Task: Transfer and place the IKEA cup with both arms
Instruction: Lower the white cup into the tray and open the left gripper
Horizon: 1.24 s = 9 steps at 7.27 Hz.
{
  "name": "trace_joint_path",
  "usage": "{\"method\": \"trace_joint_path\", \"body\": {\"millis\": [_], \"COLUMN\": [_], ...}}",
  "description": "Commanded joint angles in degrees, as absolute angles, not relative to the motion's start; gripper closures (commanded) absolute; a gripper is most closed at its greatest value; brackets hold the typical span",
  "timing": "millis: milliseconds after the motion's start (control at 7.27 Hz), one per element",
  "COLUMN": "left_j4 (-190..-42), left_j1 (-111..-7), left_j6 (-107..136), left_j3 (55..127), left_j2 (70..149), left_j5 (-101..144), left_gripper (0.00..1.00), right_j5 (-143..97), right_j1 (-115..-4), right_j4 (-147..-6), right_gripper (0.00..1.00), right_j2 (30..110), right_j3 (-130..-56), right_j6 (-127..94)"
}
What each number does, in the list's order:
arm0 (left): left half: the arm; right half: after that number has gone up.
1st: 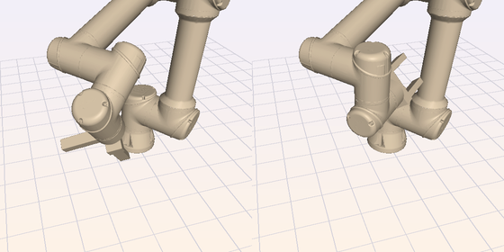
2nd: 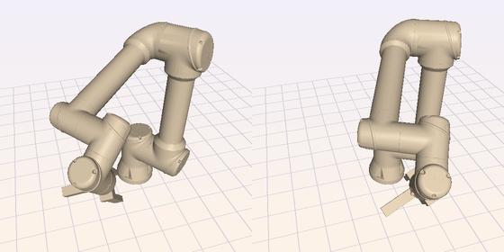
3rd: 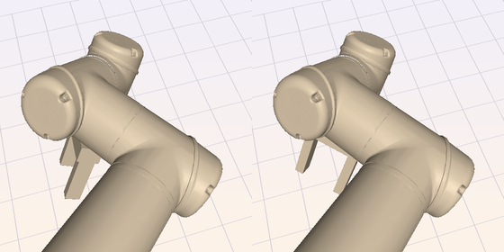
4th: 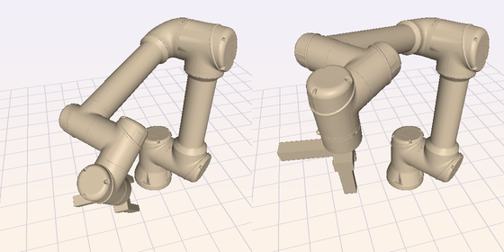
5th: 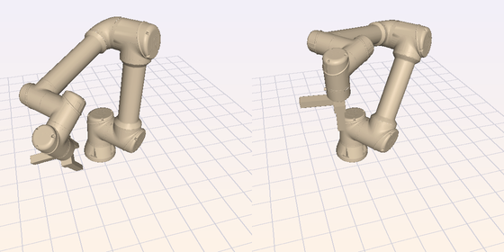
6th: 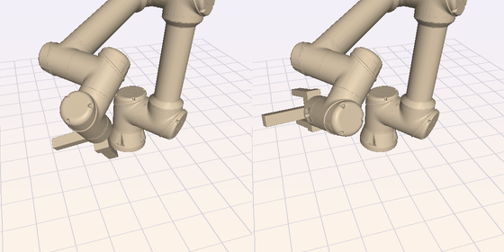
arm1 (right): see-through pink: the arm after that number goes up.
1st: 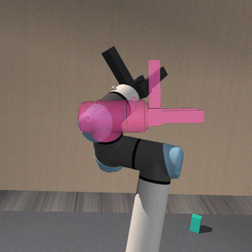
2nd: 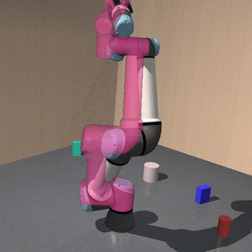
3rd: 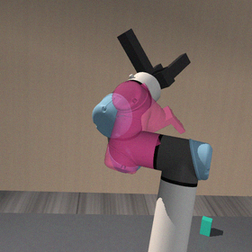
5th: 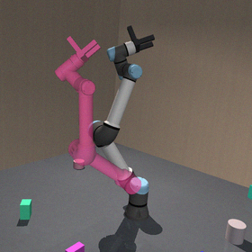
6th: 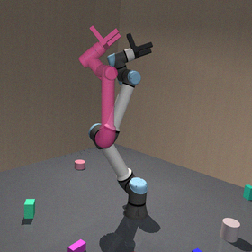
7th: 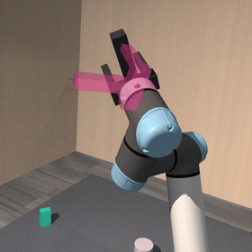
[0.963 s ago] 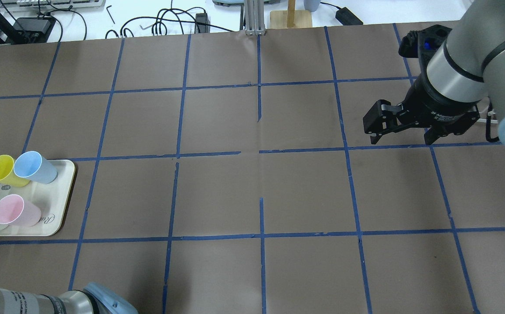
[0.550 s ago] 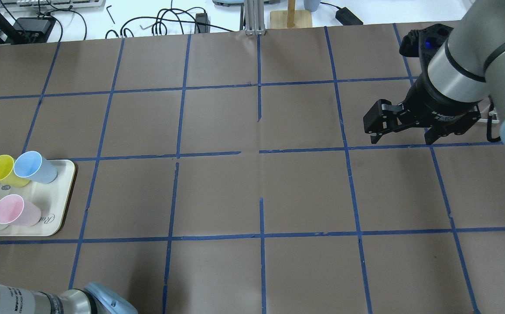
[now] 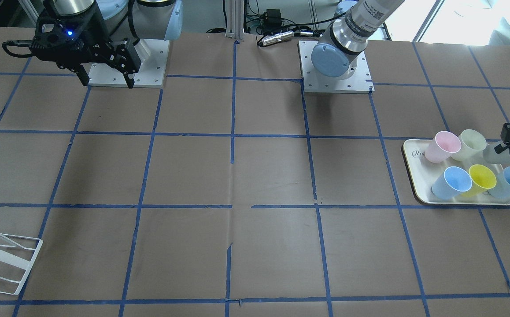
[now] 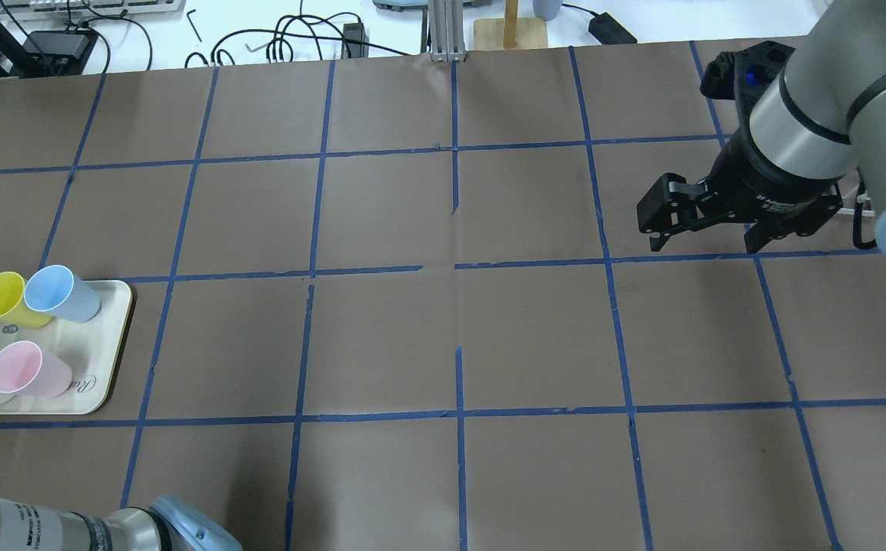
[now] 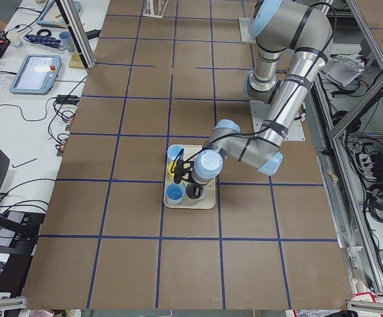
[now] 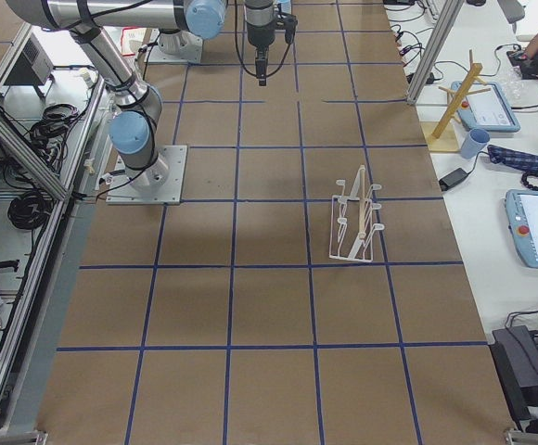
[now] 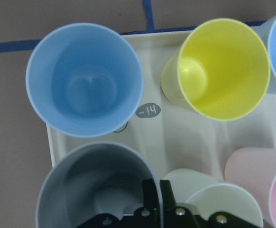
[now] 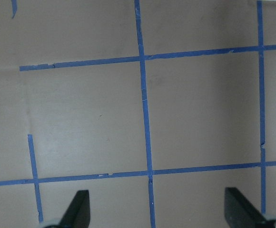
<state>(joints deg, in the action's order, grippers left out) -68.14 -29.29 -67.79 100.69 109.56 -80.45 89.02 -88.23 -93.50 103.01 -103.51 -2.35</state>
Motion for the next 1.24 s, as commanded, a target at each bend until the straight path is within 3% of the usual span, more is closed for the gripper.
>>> {"method": "trace_joint_path", "body": {"millis": [0, 138, 275, 550, 1100], "left_j4": [-68.03, -67.94, -67.94, -68.46, -75.4], "left_j1": [-30.58, -30.85, -31.02, -32.68, -46.89], "left_j6": [-63.65, -62.94, -63.1, -62.93, -45.77], "left_j3": [100.81, 100.72, 99.94, 99.06, 99.48], "left_j2": [109.6, 109.51, 109.08, 106.01, 97.14], "left_j5": [-80.68, -80.6, -80.77, -81.21, -81.74], "left_gripper": [0.4, 0.12, 0.0, 0.0, 0.0], "right_j5": [89.21, 89.12, 89.21, 89.3, 89.12], "right_j1": [-88.33, -88.33, -88.33, -88.33, -88.24], "right_j4": [-93.34, -93.25, -93.25, -93.16, -93.6], "right_gripper": [0.0, 0.0, 0.0, 0.0, 0.0], "right_j2": [103.09, 103.1, 103.1, 103.1, 103.1], "right_j3": [-103.8, -103.89, -103.89, -103.89, -103.54], "right_j6": [-2.55, -2.55, -2.55, -2.64, -2.55]}}
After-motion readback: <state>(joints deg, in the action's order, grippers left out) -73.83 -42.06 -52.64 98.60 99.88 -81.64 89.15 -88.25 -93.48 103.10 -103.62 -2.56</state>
